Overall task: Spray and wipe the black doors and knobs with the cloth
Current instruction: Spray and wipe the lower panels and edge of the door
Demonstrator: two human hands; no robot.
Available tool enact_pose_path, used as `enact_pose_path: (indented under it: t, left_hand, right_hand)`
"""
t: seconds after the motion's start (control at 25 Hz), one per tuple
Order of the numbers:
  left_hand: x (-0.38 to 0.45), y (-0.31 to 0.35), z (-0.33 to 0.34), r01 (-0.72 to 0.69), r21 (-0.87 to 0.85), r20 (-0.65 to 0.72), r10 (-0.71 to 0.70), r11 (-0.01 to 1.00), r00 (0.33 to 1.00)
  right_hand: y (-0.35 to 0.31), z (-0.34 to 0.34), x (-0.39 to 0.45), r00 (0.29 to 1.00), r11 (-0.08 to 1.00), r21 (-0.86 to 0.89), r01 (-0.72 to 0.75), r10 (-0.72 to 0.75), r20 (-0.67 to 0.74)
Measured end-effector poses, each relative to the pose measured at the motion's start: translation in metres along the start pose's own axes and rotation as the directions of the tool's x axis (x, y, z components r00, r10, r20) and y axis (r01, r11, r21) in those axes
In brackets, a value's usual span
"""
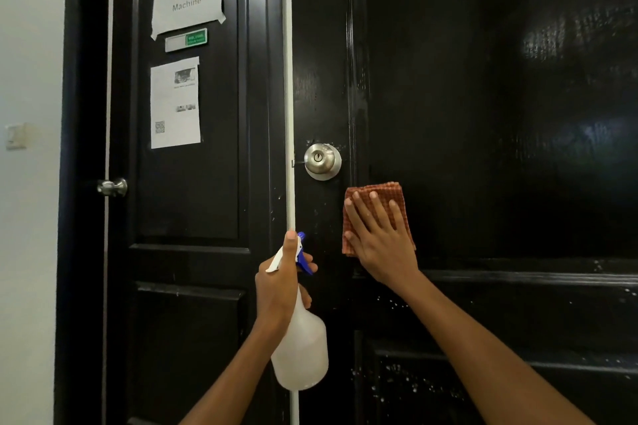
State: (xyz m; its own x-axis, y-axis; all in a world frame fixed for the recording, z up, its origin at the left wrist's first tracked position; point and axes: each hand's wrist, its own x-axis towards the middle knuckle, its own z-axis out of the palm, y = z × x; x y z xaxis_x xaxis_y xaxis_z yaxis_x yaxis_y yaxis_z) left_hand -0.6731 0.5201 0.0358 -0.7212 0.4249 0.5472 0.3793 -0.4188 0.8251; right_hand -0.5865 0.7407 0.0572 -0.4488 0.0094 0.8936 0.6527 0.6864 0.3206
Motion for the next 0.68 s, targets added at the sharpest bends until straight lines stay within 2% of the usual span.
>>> enact_pose_path:
  t: [0.08,0.12,0.2,0.28,0.36,0.52,0.6,0.68]
  left_hand:
    - [-0.001,-0.002,-0.005,0.005,-0.006,-0.034,-0.005,1.000,0.999]
    - [-0.001,-0.003,-0.006,0.006,-0.009,-0.047,-0.006,1.000,0.999]
    - [-0.002,-0.004,-0.011,0.003,-0.002,-0.054,-0.003,1.000,0.999]
    - [-0.001,-0.006,-0.015,-0.016,0.031,-0.050,0.018,0.999,0.999]
    - [0.000,-0.010,-0.020,-0.031,0.052,-0.055,0.034,0.998,0.998]
    - [0.003,-0.020,-0.028,0.009,0.038,-0.077,-0.006,0.999,0.997]
    - [0.002,-0.023,-0.028,0.019,0.045,-0.081,-0.015,0.999,0.997]
    - [-0.001,-0.023,-0.024,0.005,0.047,-0.074,-0.002,0.999,0.997]
  right_hand:
    - [-0.007,-0.004,0.022,0.998,0.997,0.063,-0.054,0.055,-0.008]
    - [-0.014,-0.001,0.024,1.000,0.998,0.063,-0.013,0.014,-0.005]
    - [-0.035,0.011,0.010,0.983,0.984,0.036,0.174,-0.175,0.050]
    - [-0.048,0.019,-0.003,0.921,0.928,0.027,0.372,-0.372,0.115]
    - [-0.044,0.015,0.019,0.875,0.882,0.019,0.470,-0.469,0.124]
    - [-0.037,-0.008,0.084,0.924,0.929,0.016,0.371,-0.371,0.091]
    - [-0.050,-0.002,0.086,0.947,0.950,0.048,0.310,-0.313,0.073]
    - [-0.067,0.009,0.064,0.938,0.942,0.066,0.328,-0.333,0.099]
